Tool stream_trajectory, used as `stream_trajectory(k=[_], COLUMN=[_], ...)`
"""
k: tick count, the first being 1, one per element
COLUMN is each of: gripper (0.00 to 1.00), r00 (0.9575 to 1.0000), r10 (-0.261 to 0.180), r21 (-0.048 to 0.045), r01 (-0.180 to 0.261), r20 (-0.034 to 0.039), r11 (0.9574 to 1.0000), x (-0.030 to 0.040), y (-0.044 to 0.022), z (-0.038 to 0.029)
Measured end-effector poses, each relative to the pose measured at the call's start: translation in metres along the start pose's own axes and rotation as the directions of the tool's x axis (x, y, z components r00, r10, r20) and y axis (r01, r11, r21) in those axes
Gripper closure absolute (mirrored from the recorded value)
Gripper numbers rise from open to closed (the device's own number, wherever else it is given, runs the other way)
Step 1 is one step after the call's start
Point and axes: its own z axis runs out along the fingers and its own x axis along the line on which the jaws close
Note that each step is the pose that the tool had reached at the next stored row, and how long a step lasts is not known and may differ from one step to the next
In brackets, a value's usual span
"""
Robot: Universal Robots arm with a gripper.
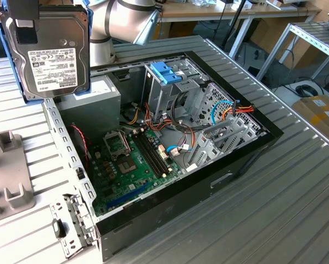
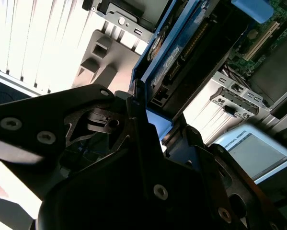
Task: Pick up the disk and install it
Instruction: 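Pick up the disk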
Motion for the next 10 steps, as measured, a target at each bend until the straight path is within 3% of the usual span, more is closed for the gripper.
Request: stream_trajectory(k=[10], gripper=[0.63], r00=[1.0], r10=[0.0], r21=[0.0], r01=[0.0], r20=[0.0], r11=[1.0], x=[-0.0001], y=[-0.003], z=[-0.0002])
